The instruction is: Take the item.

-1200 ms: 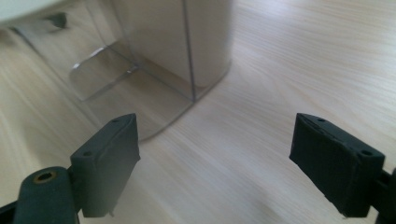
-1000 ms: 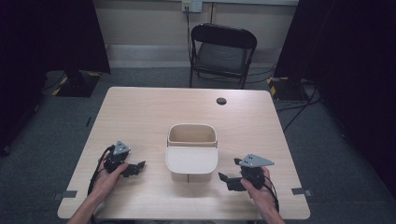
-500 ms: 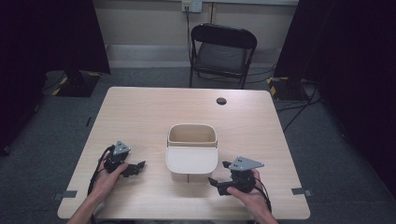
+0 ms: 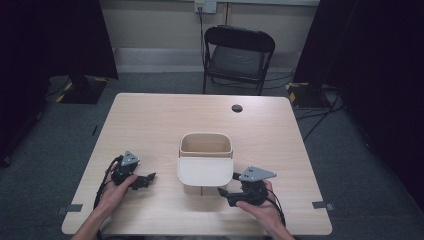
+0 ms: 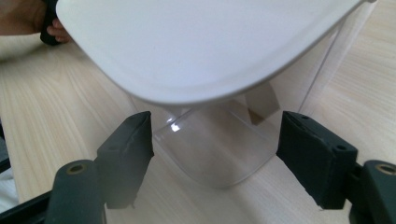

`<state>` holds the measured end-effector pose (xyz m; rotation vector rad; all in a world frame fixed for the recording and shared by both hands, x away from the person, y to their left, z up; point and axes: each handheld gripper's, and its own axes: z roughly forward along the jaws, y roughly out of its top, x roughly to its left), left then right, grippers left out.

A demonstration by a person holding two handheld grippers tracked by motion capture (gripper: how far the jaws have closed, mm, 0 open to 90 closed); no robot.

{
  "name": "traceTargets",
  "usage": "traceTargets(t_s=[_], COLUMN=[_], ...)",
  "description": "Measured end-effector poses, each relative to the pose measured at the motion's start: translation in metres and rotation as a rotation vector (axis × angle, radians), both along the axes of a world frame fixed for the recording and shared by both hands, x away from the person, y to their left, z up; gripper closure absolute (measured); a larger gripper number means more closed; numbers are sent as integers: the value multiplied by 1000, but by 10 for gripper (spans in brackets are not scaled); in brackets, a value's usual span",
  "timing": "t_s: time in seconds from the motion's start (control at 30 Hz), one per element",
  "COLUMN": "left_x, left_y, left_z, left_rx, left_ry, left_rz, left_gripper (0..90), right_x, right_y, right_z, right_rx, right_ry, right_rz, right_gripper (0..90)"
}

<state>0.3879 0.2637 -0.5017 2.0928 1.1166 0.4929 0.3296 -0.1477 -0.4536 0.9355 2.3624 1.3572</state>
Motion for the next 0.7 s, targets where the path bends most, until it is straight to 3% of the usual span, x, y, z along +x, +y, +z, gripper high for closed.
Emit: traceTargets(t_s=[0.7], left_x=[0], left_y=[-1], left_z=[0], left_rx=[-2], left_ry=[3], left_rz=[0], left_gripper=[105], right_x=[0], right_y=[-3], right_z=[10], right_rx=[40], right_ry=[-43], right_rz=[0], right_gripper=[277])
